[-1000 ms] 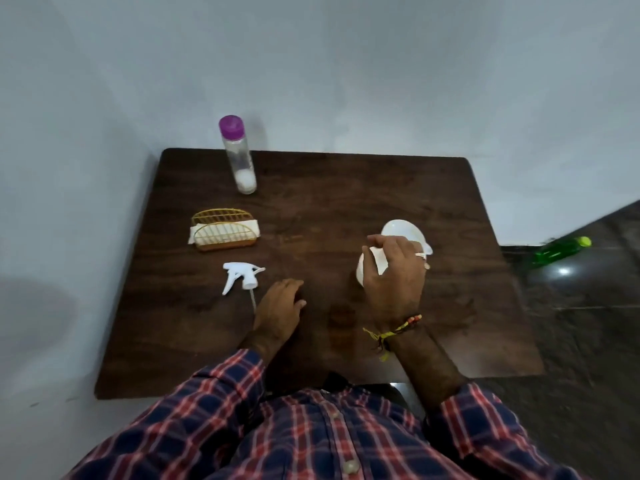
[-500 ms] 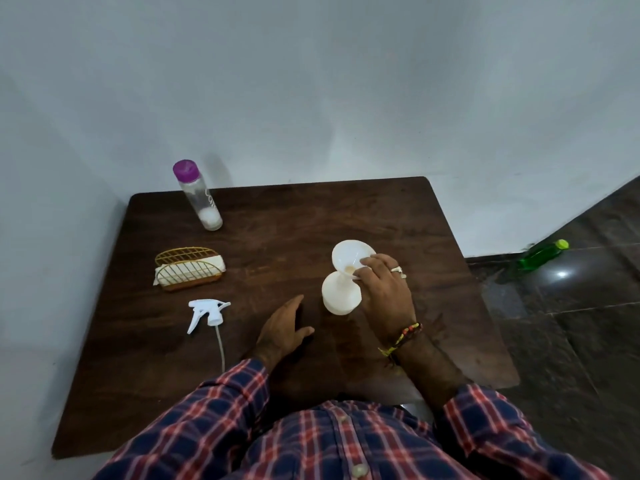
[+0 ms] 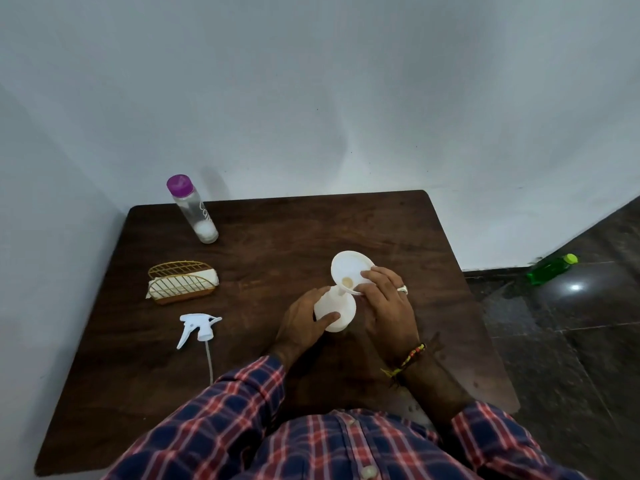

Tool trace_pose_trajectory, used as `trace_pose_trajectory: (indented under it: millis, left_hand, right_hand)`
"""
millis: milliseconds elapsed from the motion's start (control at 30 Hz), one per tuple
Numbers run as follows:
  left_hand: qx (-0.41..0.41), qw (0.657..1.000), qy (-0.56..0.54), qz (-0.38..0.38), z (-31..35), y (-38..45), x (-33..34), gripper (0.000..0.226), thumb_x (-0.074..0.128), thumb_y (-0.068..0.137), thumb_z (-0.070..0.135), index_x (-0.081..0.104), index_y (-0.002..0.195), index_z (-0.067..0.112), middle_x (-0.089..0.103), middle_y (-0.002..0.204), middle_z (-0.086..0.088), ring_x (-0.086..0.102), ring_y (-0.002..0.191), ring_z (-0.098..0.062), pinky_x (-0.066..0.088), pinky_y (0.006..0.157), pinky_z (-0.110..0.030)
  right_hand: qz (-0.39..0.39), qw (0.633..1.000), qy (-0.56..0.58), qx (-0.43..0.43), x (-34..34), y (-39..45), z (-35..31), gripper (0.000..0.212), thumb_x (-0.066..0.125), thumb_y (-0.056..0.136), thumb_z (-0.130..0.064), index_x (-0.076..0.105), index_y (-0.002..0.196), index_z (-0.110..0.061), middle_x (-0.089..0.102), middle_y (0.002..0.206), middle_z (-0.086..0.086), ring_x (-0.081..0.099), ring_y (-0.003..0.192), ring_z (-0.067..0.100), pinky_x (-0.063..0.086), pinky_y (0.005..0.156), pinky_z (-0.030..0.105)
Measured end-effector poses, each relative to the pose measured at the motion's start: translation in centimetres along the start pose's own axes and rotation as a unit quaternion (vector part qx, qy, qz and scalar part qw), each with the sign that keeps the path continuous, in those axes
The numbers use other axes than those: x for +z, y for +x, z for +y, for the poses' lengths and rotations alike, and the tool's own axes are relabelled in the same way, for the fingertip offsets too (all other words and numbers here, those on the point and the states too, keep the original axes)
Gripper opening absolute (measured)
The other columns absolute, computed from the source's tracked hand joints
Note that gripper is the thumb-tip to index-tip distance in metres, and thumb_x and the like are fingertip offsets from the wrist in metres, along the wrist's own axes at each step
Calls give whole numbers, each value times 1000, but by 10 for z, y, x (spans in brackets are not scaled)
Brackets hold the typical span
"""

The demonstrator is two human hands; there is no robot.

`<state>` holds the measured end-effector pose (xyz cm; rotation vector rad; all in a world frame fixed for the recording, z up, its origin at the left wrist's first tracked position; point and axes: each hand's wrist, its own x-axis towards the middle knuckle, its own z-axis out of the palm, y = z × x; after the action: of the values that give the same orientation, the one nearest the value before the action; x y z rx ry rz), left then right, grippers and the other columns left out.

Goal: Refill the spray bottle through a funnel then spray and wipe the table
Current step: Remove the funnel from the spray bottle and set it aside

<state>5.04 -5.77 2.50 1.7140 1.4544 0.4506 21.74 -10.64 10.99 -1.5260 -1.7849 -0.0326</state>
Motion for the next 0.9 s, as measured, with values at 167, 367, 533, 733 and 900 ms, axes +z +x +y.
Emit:
trace_pose_trajectory:
  millis: [167,367,533,733,900]
  left_hand:
    - [-14,1000,-5,9,-1,2,4,59,67,83,55,52,134,32,57,137,8,55,122,-13,47,105,-37]
    - [-22,1000,-10,9,-5,2,7,59,66,82,56,52,135,33,56,138,9,54,123,-13,46,106,-38]
    - [4,1000,-17,-11,-5,3,-2,62,59,88,56,43,143,32,49,146,9,47,132,-12,41,111,-39]
    - [-138,977,161,17,-36,20,-47,82,56,89,57,17,155,26,13,163,-8,8,150,-29,17,120,-49]
    - [-223,930,250,-148,-67,32,-74,133,86,62,48,-6,155,31,-17,162,-7,-11,148,-38,11,118,-59]
  right_hand:
    - [12,1000,3,-14,0,0,10,66,31,102,-48,73,83,-2,70,111,16,60,113,37,56,86,48]
    - [17,1000,4,-13,3,1,17,52,39,101,-40,73,85,-3,69,113,14,58,114,36,51,91,41]
    - [23,994,55,88,4,13,13,11,68,84,-10,68,95,-7,68,105,6,58,108,23,49,91,41]
    - [-63,974,158,150,5,64,3,18,68,88,-14,63,106,-14,69,91,-5,64,81,12,53,72,30]
    - [-174,929,234,226,48,118,8,15,73,85,-14,68,98,-17,72,87,0,68,78,14,55,68,29]
